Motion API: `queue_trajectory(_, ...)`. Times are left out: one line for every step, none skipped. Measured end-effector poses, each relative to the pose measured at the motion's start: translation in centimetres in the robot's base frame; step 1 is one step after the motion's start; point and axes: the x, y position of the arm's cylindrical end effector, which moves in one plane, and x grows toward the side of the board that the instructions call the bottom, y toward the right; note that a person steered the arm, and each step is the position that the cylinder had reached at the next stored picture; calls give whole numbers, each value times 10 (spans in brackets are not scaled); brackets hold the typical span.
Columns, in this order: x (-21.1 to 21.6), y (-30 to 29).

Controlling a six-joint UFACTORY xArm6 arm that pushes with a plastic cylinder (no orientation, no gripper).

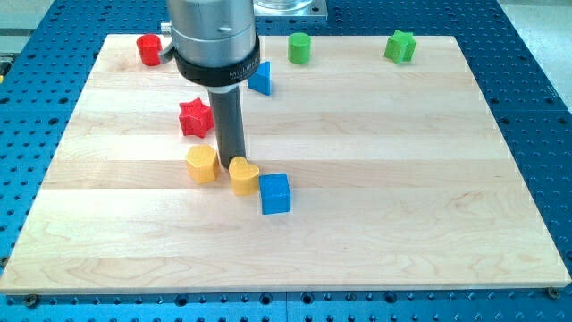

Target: Move the hexagon to the left center of the board

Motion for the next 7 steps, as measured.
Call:
queue_trajectory(26, -48)
queue_trajectory(59, -65)
queue_trajectory(81, -80)
queue_trajectory(45, -106)
queue_trajectory(7, -129)
queue_trajectory(10, -84)
queue_trajectory(10, -53)
